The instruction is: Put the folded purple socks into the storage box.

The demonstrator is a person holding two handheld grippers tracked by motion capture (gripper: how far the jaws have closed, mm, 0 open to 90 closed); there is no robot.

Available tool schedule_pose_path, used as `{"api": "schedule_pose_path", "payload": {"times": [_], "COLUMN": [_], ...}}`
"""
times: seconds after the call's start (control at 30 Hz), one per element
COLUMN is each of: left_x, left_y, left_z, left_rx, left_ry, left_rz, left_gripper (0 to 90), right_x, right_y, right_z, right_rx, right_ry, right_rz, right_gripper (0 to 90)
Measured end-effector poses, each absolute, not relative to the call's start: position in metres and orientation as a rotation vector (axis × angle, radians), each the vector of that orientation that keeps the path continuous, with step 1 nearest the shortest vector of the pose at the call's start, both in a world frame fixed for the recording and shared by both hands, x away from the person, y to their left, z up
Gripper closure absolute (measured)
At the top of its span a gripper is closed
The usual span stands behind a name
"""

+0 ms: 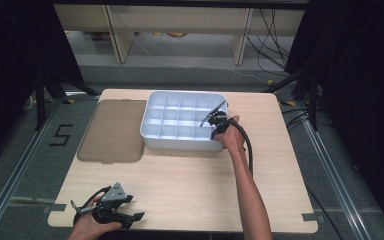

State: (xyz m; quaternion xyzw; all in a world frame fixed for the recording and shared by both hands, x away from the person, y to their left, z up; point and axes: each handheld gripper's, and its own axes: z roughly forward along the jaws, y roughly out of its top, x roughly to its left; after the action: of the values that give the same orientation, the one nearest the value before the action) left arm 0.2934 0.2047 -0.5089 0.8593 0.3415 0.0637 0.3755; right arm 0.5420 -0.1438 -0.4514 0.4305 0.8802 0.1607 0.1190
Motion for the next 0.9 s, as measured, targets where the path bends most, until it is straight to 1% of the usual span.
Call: {"api": "schedule_pose_path", "payload": {"times": [0.07,0.1,0.13,0.23,0.3,0.37,0.4,0.57,0.9], "left_x": [0.294,0.293,0.294,0.295,0.295,0.295,0.295,0.295,0.295], "left_y": [0.206,0.205,0.206,0.207,0.206,0.206,0.206,0.206,0.205], "left_z": [-0.509,-0.509,-0.508,-0.508,-0.508,-0.508,-0.508,-0.508,-0.508], "left_rx": [2.204,2.187,2.210,2.210,2.209,2.208,2.211,2.208,2.191], "left_ry": [0.879,0.893,0.871,0.873,0.875,0.872,0.869,0.879,0.886], "left_rz": [0.173,0.167,0.177,0.171,0.179,0.177,0.175,0.181,0.169], "left_gripper": [25.6,25.6,25.6,25.6,25.6,25.5,25.5,25.5,25.5], "right_x": [0.541,0.541,0.540,0.537,0.533,0.532,0.529,0.523,0.510], "right_y": [-0.144,-0.144,-0.146,-0.153,-0.159,-0.160,-0.163,-0.167,-0.167], "right_z": [-0.451,-0.449,-0.446,-0.438,-0.429,-0.427,-0.421,-0.411,-0.401], "right_rx": [1.257,1.252,1.261,1.287,1.298,1.277,1.265,1.239,1.190], "right_ry": [2.553,2.566,2.563,2.519,2.496,2.478,2.460,2.437,2.424], "right_rz": [0.474,0.480,0.515,0.561,0.605,0.621,0.642,0.688,0.752], "right_gripper": [86.0,84.7,82.7,79.3,75.5,75.1,73.1,72.5,67.3]}}
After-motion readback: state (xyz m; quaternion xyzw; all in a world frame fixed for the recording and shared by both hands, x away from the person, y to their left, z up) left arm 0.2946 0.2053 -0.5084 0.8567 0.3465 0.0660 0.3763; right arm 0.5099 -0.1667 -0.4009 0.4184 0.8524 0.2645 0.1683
